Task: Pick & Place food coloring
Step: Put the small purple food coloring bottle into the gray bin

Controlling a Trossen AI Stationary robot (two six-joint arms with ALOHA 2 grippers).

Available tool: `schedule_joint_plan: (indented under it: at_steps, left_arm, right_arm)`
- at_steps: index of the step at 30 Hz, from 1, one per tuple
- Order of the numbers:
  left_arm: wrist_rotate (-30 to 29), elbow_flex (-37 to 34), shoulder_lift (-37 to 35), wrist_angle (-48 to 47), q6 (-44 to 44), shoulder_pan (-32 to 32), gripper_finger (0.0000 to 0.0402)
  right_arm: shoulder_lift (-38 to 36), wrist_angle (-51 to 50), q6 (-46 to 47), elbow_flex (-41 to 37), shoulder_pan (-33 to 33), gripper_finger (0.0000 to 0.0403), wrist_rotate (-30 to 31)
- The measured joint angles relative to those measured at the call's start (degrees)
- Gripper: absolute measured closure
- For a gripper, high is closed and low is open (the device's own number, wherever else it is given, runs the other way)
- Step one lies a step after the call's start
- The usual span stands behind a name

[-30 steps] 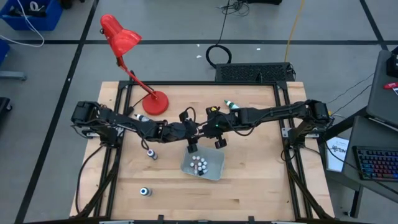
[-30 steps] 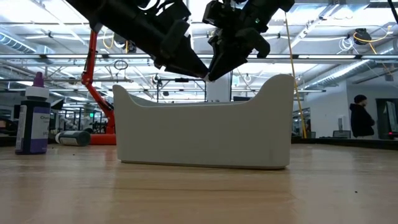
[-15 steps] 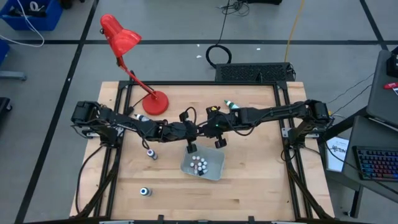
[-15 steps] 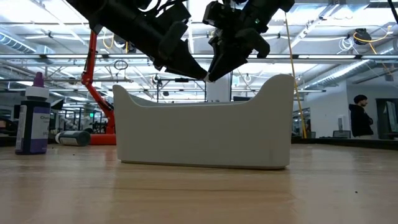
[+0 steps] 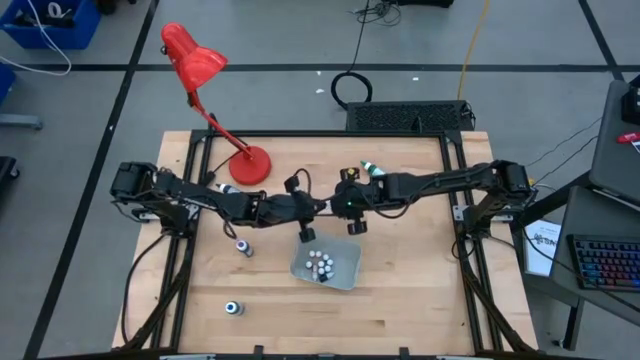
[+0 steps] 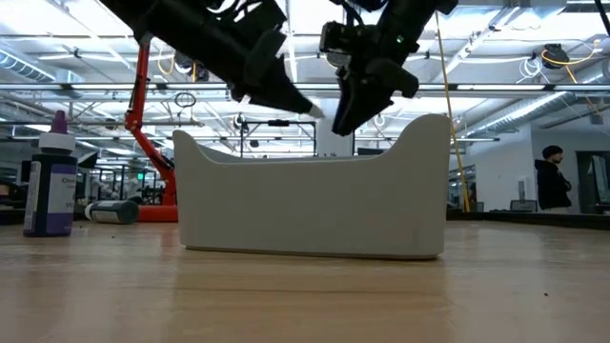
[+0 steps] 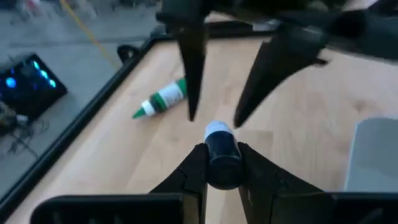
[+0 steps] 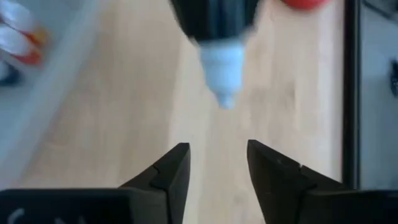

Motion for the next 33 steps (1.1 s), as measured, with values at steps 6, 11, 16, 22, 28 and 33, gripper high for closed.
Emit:
schedule_joint_plan:
  at_steps: [6, 11, 16, 22, 28, 33]
  left_arm:
    - [8.9, -12.0, -1.0, 30.5, 4.8, 3.0, 0.0336]
    - [21.5, -22.8, -0.8, 60.0, 3.8, 8.0, 0.0336]
    - [29.8, -25.0, -0.9, 74.2, 6.7, 9.7, 0.0336]
    - [36.4, -22.6, -0.5, 75.7, 8.7, 12.6, 0.0336]
    - [37.5, -20.9, 0.7, 73.3, 7.4, 14.4, 0.0336]
    - [37.6, -20.8, 0.7, 71.3, 7.0, 14.5, 0.0337]
  right_arm:
    - [-0.5, -3.5, 4.4, -0.2, -1.1, 0.0247, -2.8]
    - [-3.3, 9.5, 2.4, -7.1, -2.7, 0.026, -7.2]
    - [-7.6, 42.2, -3.2, -18.8, -4.6, 0.0271, -8.2]
    - [-7.1, 92.2, -1.5, -30.5, -7.6, 0.0273, -20.3]
    - [-5.4, 97.4, 3.6, -29.8, -9.2, 0.0273, -28.0]
    - [-4.5, 91.4, 3.3, -27.3, -8.9, 0.0273, -28.3]
